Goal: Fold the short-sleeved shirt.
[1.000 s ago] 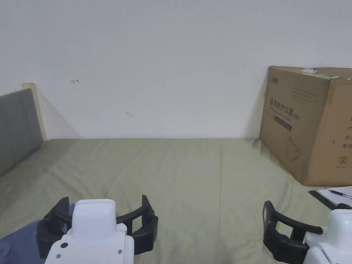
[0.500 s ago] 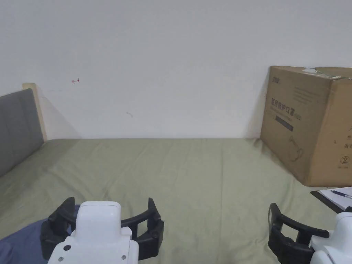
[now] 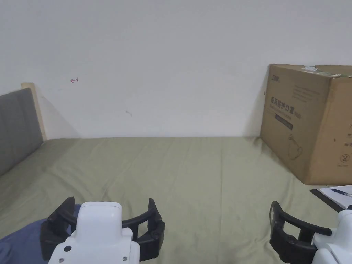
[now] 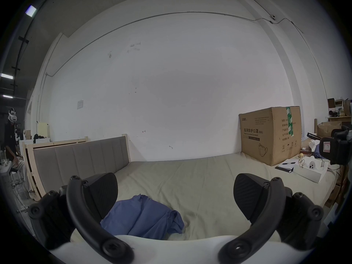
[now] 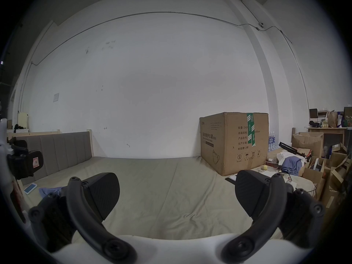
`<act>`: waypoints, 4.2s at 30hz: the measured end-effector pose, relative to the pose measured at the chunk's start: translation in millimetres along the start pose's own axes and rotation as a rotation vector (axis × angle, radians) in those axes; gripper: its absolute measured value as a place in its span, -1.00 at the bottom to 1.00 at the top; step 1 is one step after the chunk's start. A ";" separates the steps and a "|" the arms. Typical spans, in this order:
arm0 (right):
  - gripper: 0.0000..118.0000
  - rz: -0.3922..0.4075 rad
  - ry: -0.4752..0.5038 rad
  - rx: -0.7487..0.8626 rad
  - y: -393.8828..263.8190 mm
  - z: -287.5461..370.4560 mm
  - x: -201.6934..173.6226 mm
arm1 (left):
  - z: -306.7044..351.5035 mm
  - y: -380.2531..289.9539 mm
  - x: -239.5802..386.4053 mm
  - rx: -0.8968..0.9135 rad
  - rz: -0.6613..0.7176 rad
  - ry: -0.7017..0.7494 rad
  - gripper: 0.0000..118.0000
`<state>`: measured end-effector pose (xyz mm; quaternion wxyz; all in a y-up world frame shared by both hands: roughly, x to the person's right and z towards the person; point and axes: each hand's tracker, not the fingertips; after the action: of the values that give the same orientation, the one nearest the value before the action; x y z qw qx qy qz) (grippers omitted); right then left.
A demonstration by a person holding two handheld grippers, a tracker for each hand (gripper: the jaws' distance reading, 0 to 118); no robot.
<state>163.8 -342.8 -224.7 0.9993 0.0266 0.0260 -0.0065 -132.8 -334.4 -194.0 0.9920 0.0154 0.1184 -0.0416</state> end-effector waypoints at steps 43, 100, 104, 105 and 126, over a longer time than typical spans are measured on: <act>-1.00 0.049 0.009 -0.012 5.8 -9.8 2.1 | -8.7 1.5 -7.2 -0.037 0.000 -0.028 -1.00; -1.00 0.015 0.504 -0.457 -42.3 -120.3 -95.5 | -293.0 -164.4 -231.8 -1.250 0.167 -0.122 -0.96; -1.00 -0.004 0.512 -0.417 -25.6 -114.6 -86.2 | -272.5 -75.3 -246.8 -1.107 0.116 -0.131 -0.96; -1.00 -0.005 0.509 -0.400 -20.7 -112.7 -83.6 | -265.6 -47.1 -248.1 -1.061 0.114 -0.144 -0.96; -1.00 -0.120 0.284 -0.274 22.4 -74.6 29.8 | -253.2 122.5 88.7 -0.762 0.005 -0.804 -0.96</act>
<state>190.0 -316.9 -299.5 0.9777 -0.1104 0.1689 -0.0588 -95.5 -209.1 -458.4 0.8944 -0.3616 -0.2631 0.0037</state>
